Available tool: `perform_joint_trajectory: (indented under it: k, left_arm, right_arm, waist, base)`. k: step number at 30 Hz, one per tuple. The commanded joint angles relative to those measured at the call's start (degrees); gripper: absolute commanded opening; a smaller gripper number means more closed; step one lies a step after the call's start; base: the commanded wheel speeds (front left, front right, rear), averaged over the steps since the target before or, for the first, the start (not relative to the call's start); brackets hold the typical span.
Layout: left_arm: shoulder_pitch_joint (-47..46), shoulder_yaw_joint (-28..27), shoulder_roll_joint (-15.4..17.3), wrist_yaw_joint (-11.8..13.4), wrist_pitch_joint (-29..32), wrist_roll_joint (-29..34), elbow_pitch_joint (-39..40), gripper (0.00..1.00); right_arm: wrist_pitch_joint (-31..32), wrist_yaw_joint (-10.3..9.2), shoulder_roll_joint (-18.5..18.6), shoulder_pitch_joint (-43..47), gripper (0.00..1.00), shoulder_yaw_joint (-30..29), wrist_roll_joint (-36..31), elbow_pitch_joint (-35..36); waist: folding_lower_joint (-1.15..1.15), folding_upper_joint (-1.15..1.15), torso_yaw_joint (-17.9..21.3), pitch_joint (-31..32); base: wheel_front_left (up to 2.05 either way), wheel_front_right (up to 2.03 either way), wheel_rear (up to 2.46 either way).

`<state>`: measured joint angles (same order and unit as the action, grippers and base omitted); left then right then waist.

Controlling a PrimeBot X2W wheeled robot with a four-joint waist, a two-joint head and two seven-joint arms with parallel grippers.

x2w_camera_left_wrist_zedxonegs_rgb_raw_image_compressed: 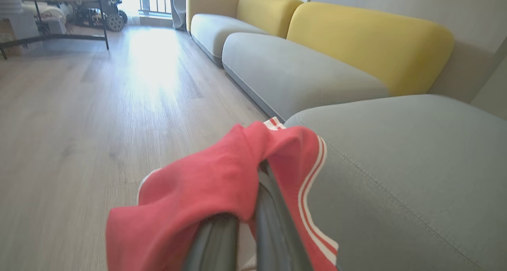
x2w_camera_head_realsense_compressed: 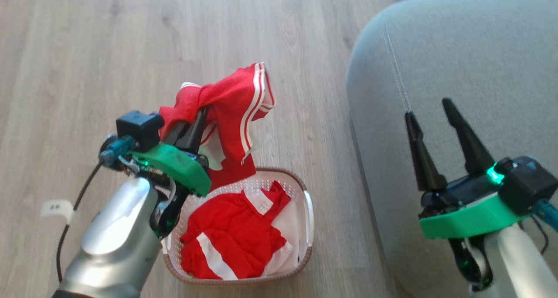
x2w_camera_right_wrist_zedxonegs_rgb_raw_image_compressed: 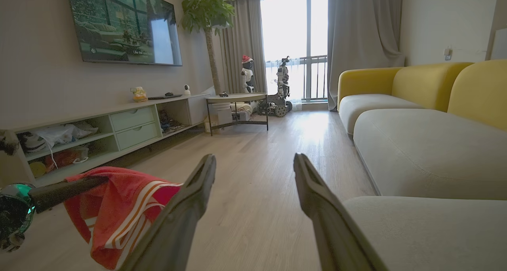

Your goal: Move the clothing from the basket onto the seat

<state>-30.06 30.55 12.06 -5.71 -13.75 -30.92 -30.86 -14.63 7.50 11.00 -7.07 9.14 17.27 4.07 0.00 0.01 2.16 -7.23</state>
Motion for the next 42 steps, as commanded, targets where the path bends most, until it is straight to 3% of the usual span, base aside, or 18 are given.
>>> perform_joint_trajectory:
  k: [1,9,17,23,42]
  left_arm:
    - [-2.0,-2.2,2.2,0.5,0.3,0.4,3.5,0.00]
    - [-2.4,-2.4,3.9,3.2,6.5,-0.1,19.5,0.00]
    - [-2.9,-2.2,4.7,5.1,10.5,-0.4,27.9,0.00]
    - [-2.7,-1.9,4.5,5.4,11.1,-0.9,29.7,0.00]
    - [-4.1,1.1,1.9,4.2,12.3,-2.4,31.2,0.00]
  right_arm:
    - [-0.4,-0.01,0.8,-0.1,1.00,1.3,0.6,1.6]
    - [-0.4,-0.01,1.2,1.9,1.00,5.3,1.5,0.0]
    - [-0.4,-0.01,2.2,1.9,1.00,9.5,2.8,-2.1]
    - [-0.4,-0.01,3.8,-0.5,1.00,13.5,3.1,-3.6]
    - [-0.4,-0.01,7.2,-18.0,1.00,33.7,3.8,-14.6]
  waist:
    - [0.00,-0.01,-1.3,1.7]
    - [0.00,-0.01,-2.4,4.1]
    - [0.00,-0.01,-2.2,4.8]
    - [0.00,-0.01,-2.0,4.7]
    - [0.00,-0.01,-5.7,4.1]
  base:
    - [0.00,0.00,0.00]
    - [0.00,0.00,0.00]
    - [0.00,0.00,0.00]
    - [0.00,0.00,0.00]
    - [0.00,0.00,0.00]
